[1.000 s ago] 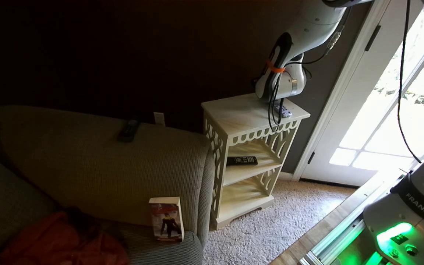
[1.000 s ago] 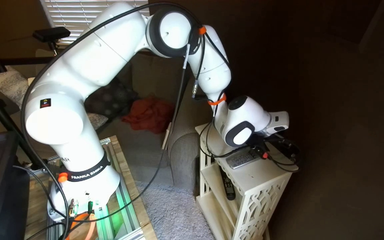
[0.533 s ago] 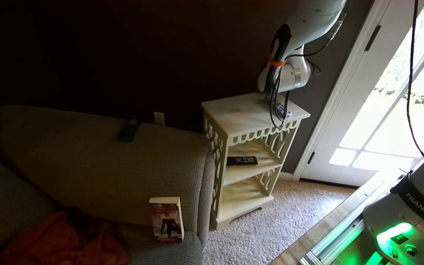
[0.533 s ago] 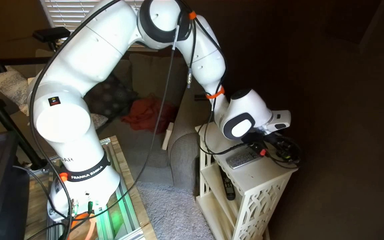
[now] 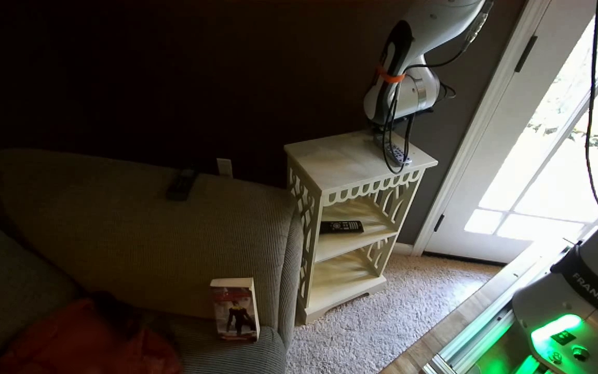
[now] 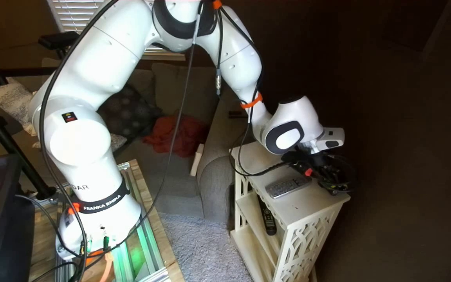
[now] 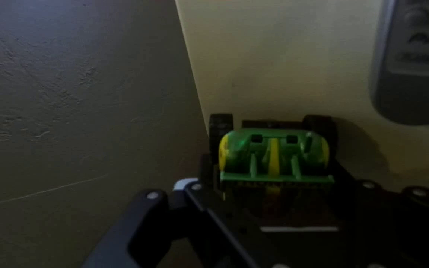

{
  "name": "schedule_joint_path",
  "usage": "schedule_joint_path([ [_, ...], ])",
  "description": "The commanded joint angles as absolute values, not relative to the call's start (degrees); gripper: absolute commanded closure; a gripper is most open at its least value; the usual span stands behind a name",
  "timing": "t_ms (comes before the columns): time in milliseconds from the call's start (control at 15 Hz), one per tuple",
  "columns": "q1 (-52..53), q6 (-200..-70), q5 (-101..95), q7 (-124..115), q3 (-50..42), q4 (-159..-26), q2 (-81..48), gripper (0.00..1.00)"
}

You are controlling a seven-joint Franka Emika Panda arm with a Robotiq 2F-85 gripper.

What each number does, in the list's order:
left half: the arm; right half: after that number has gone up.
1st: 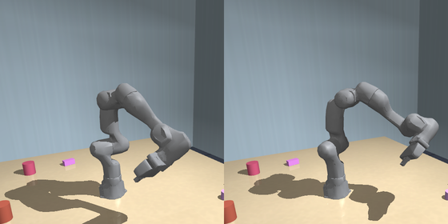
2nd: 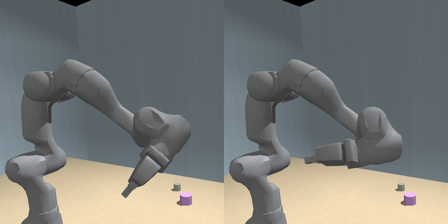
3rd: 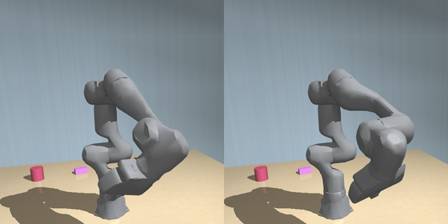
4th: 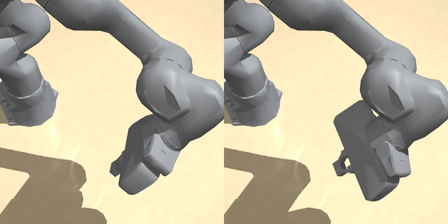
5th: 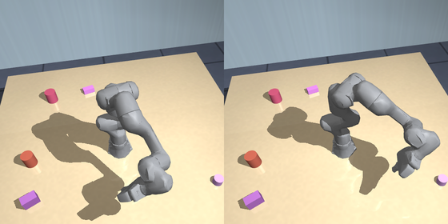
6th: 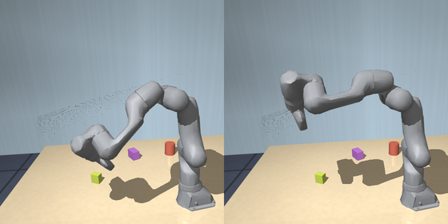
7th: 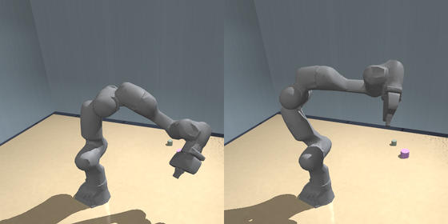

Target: Move the car to the right.

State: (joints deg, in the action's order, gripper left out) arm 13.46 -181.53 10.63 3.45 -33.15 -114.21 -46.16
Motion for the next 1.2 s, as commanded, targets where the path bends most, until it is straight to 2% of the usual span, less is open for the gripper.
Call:
schedule_joint_path([
  [0, 13.97, -174.09, 5.0, 0.61, -34.09, -115.94, -43.84, 0.56],
  [467, 9.18, -164.45, -3.89, 0.3, -30.15, -114.79, -41.1, 0.56],
  [1133, 0.36, -157.43, -8.09, 1.21, -22.03, -112.45, -39.27, 0.56],
])
